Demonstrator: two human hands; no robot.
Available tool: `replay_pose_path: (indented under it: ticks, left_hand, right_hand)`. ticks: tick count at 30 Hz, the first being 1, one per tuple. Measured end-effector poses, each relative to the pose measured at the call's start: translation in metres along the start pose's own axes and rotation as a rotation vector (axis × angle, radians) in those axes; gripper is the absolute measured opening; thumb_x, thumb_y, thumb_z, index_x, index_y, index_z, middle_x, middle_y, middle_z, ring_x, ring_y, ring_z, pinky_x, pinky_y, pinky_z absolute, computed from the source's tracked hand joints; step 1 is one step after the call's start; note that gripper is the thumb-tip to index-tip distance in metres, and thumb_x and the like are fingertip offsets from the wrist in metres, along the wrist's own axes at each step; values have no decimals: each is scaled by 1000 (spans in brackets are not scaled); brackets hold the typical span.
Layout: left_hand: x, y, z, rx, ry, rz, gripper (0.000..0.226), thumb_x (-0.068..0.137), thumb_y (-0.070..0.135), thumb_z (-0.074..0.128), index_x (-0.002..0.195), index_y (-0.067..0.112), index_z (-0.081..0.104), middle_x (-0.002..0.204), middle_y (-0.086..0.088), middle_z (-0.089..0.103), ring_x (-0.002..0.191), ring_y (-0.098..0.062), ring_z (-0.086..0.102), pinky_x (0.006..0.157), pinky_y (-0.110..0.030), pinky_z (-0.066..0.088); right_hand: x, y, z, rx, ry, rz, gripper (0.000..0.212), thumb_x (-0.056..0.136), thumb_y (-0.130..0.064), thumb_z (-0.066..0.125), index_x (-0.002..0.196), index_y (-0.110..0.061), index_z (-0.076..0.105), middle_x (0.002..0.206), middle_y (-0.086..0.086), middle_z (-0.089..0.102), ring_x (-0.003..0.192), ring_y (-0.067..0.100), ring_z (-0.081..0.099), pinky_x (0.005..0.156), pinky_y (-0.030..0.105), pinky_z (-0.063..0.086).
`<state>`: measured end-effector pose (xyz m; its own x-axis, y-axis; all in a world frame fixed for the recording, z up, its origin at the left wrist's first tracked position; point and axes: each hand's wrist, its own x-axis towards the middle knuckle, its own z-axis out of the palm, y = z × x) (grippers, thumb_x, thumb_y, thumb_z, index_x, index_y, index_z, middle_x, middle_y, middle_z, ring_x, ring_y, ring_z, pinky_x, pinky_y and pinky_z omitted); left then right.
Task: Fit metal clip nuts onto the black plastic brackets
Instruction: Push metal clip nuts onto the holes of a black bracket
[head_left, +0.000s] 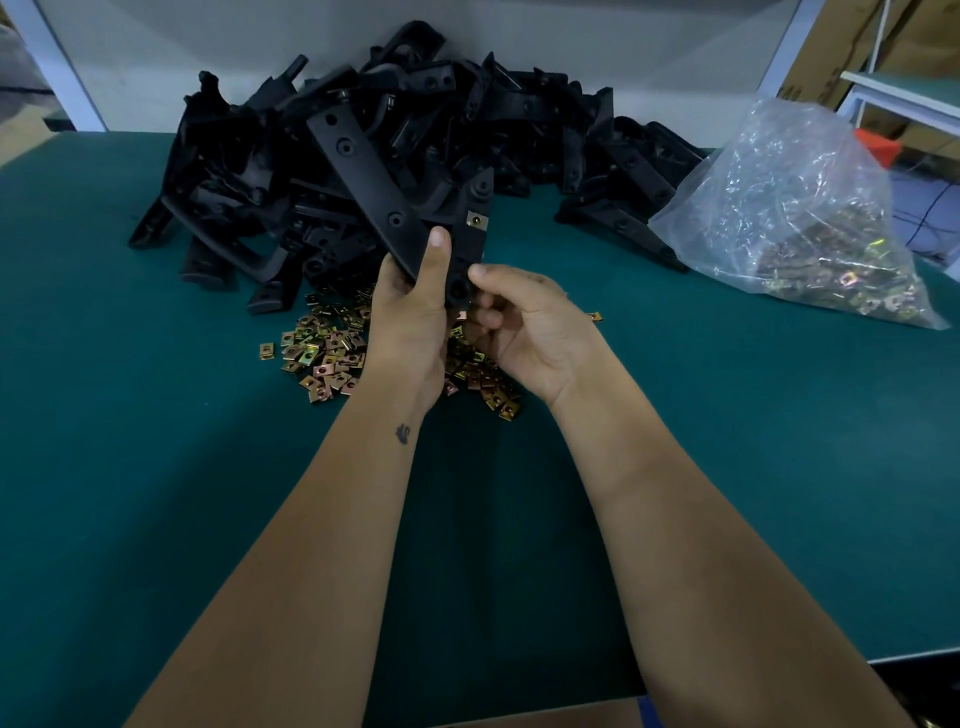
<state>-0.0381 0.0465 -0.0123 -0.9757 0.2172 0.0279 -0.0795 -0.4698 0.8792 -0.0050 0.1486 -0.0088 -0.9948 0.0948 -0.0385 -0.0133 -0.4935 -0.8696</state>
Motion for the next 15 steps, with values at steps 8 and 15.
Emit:
replay_pose_path:
  ticks: [8, 15]
  left_hand:
    - [-4, -1, 2, 75, -17, -4, 29, 99, 37, 56, 119, 16, 58, 124, -10, 67, 115, -28, 63, 100, -47, 52]
    - [2, 1, -1, -50, 0, -110, 28, 99, 30, 59, 120, 12, 60, 110, -8, 71, 89, -20, 68, 67, -31, 55]
  right_hand:
    - [1, 2, 0, -1, -3, -13, 40, 92, -5, 60, 55, -13, 49, 51, -6, 40, 42, 4, 31, 45, 17, 34]
    - [-1, -3, 4, -122, 66, -66, 36, 90, -6, 62, 59, -14, 47, 55, -4, 42, 45, 6, 33, 49, 18, 34]
